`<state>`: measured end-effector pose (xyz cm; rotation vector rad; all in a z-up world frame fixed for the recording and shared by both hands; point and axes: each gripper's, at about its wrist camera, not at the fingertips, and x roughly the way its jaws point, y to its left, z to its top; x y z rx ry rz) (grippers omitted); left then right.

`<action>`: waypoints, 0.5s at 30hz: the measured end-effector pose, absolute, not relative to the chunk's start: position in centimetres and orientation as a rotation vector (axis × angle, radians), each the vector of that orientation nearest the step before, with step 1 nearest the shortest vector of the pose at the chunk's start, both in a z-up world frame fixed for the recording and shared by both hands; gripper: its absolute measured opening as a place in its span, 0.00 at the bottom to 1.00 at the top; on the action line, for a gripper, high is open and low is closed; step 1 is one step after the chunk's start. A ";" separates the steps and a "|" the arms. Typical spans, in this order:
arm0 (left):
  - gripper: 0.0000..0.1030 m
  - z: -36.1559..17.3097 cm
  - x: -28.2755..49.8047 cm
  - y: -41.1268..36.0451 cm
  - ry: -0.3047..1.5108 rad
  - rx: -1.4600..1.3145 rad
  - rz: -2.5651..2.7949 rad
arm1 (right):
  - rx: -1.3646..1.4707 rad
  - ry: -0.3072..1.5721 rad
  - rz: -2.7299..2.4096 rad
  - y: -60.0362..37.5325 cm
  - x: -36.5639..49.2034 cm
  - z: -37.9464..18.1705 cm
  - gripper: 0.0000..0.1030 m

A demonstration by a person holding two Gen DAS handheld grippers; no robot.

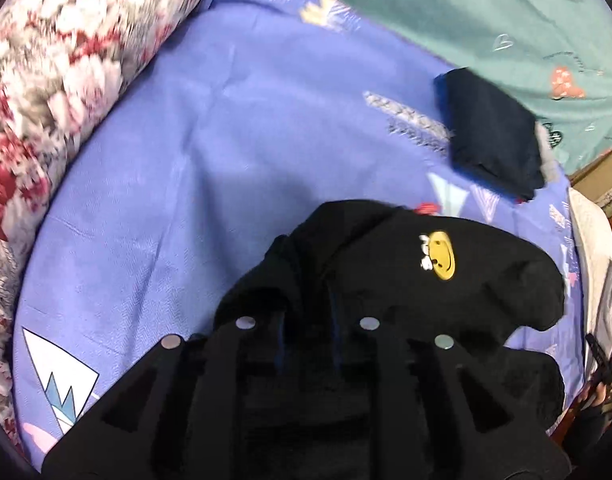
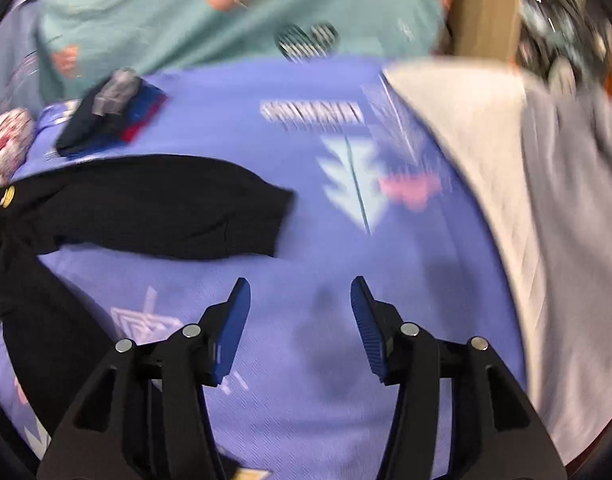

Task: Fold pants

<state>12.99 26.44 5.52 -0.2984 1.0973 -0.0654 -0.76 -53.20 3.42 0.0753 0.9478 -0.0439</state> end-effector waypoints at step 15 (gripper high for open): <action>0.29 1.5 15.7 26.2 1.159 -0.269 -0.008 | 0.267 1.058 -0.057 -50.6 13.7 0.2 0.81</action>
